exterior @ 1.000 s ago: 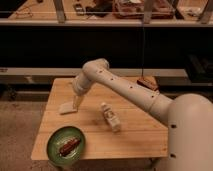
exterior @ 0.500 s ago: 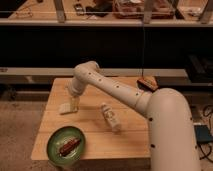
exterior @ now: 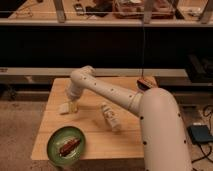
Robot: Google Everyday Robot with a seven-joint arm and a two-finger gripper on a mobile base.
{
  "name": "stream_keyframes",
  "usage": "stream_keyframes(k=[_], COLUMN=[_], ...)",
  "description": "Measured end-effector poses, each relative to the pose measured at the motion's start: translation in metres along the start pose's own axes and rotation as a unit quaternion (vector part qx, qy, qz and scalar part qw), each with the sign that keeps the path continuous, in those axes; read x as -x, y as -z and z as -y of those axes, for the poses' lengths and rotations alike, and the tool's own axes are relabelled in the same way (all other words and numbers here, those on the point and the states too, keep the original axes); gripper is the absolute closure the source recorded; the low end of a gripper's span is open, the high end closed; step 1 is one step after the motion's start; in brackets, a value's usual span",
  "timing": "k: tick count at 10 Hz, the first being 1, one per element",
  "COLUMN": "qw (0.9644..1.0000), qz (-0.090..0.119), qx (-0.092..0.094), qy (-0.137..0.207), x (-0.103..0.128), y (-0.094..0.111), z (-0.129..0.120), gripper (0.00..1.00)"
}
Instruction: Wipe the white sponge on the table
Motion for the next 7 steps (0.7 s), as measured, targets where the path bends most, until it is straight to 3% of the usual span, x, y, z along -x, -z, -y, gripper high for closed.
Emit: stream_keyframes(k=[5,7], qw=[0.9998,0.9997], qz=[-0.009,-0.012], qx=[0.013,0.019], qy=[-0.010,-0.012], x=[-0.004,-0.005], y=[-0.028,-0.038], z=[-0.010,-0.013], gripper=[0.22,0.38])
